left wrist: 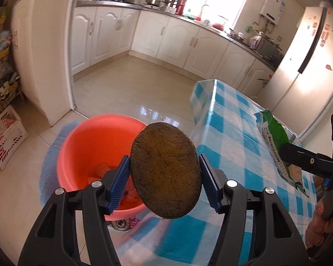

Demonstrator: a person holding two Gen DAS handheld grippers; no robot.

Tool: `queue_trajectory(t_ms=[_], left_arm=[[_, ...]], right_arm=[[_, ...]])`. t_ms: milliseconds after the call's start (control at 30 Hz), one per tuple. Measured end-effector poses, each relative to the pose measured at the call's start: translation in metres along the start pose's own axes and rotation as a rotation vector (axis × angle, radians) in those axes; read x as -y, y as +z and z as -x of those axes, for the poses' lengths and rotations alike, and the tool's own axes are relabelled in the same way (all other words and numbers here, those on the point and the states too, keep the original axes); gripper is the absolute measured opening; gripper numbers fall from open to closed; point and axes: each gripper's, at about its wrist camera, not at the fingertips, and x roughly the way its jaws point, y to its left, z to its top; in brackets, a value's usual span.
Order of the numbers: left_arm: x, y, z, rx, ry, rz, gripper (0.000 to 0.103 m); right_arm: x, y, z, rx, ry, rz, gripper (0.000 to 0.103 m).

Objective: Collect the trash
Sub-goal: 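Carry the flatbread and cow-print bag to the orange bucket and release both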

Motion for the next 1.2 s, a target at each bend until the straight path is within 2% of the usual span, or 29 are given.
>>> queue_trajectory(t_ms=[200,567,733,800,867,967,1033,1100,1200], left_arm=[[-0.031,0.003,-0.004,-0.006,0.05,0.051,0.062],[-0.06,0.008,-0.028,-0.026,0.1,0.1,0.062],[-0.068,0.015,-0.04,-0.031,0.104,0.116,0.065],[-0.071,0.014,-0.04,-0.03,0.101,0.13,0.065],[-0.073,0.013,-0.039,-0.029,0.114,0.132,0.066],[-0.075,0.009,-0.033,-0.02,0.128,0.14,0.076],[-0.075,0.007,-0.029,-0.016,0.133,0.135,0.077],[-0.073,0.006,-0.026,-0.01,0.145,0.127,0.083],[-0.067,0.007,-0.02,-0.002,0.154,0.108,0.085]], right_arm=[[-0.023,0.013,-0.038,-0.064,0.057,0.008,0.054],[-0.039,0.025,-0.099,-0.145,0.06,0.005,0.055],[-0.038,0.025,-0.115,-0.155,0.066,-0.02,0.06],[-0.037,0.024,-0.112,-0.139,0.076,-0.036,0.071],[-0.036,0.023,-0.105,-0.119,0.067,-0.027,0.072],[-0.034,0.021,-0.084,-0.07,0.045,-0.009,0.075],[-0.032,0.019,-0.074,-0.047,0.03,-0.006,0.08],[-0.028,0.015,-0.06,-0.018,0.002,-0.003,0.082],[-0.023,0.007,-0.042,0.015,-0.035,-0.005,0.088]])
